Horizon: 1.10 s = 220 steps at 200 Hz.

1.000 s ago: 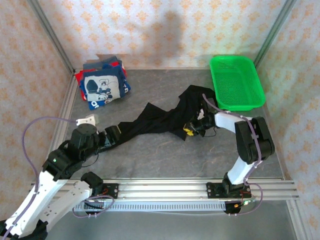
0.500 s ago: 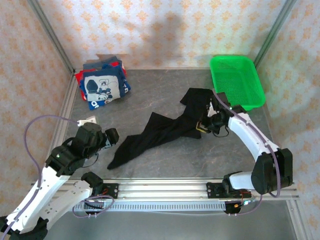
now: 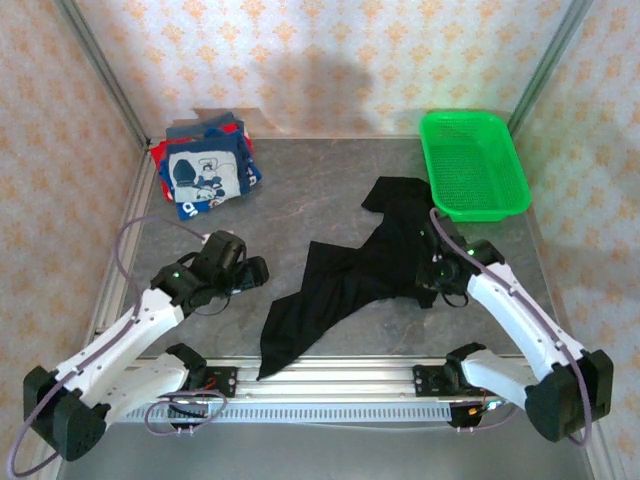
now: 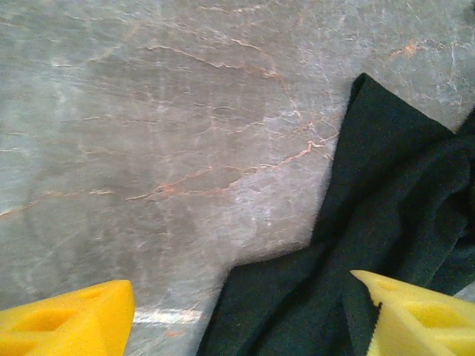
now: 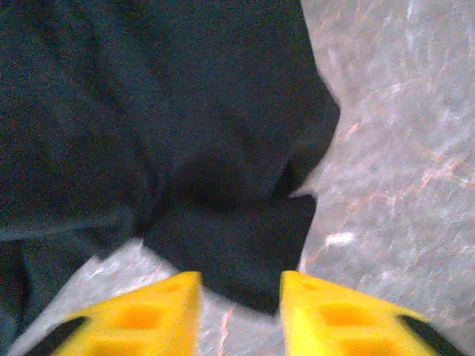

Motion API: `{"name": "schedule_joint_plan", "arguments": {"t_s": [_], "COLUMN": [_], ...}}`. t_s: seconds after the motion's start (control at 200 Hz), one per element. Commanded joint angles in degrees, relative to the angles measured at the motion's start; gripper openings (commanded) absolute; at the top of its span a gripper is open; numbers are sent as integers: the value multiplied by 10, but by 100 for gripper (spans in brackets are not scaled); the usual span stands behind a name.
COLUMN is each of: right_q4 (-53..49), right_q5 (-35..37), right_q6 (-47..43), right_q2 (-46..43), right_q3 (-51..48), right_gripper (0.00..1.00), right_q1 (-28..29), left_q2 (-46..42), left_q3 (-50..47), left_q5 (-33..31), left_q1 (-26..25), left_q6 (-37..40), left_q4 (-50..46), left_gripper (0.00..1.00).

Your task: Fold and stack the t-shirts

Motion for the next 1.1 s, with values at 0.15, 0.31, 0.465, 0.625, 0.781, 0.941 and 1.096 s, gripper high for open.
{"name": "schedule_joint_plan", "arguments": {"t_s": [0.15,0.31,0.465,0.625,0.781,0.941,1.096], "right_q4": [20,123,131,173,173,196,251], "right_q5": [38,-44,-59,-36,4,26,0], "right_q6": [78,25,-35,-44,-55,-64,-62], "right_q2": [10,113,282,348,399,415,349], "right_q3": [31,37,115,116,144,166,156], "right_gripper": [61,66,66,64,49,11,0], "right_q1": [-25,-133,-149,-151,-153,-153,-151], "left_q2": [157,311,416,487,542,549,498], "left_q3": [26,92,125,142,172,204,255], "left_q5": [63,108,132,164,176,160,125], "left_q1": [-4,-22,-32,-39,-44,-30,-24], "left_q6": [7,27,25,12,19,39,75], "left_q4": [93,81,101,143,153,132,90], "left_gripper": [76,76,76,70,29,0,0]}}
